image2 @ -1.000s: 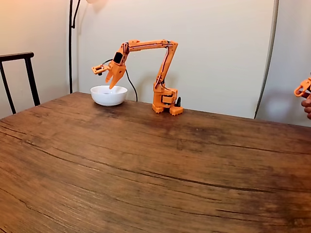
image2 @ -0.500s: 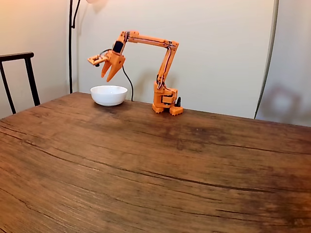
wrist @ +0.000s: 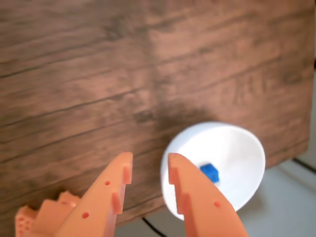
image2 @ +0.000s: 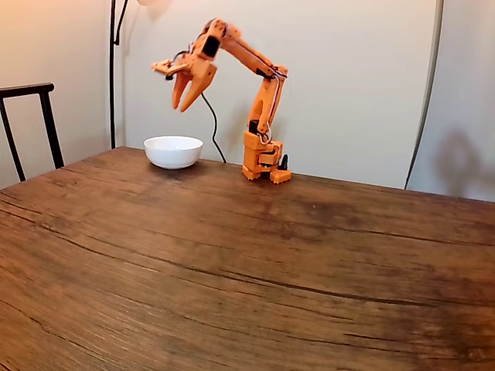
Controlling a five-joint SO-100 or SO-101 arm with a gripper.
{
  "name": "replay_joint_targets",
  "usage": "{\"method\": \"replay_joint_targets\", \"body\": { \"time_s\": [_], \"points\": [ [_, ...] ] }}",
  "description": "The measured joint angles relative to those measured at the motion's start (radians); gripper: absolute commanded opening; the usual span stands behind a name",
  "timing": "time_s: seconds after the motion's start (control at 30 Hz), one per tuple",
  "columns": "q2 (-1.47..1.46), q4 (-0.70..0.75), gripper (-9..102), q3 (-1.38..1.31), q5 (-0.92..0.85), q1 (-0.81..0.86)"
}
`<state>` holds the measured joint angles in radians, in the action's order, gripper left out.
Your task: Grasp the cube and drop it in the bowl
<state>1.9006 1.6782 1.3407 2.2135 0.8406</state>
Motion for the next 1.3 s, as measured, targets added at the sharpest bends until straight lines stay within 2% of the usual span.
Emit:
{"method": "replay_joint_targets", "body": {
  "time_s": [0.17, 0.4, 0.63, 0.9, 1.07, 1.3],
  "points": [
    [0.023, 0.021, -1, -0.107, -0.051, -0.156],
    [0.152, 0.021, -1, -0.095, -0.092, -0.322],
    [0.402, 0.021, -1, 0.037, -0.166, -0.466],
    [0.749, 0.008, -1, 0.314, -0.235, -0.592],
    [0.948, -0.103, -1, 0.575, -0.267, -0.653],
    [1.226, -0.341, -1, 0.956, -0.267, -0.681]
  ]
}}
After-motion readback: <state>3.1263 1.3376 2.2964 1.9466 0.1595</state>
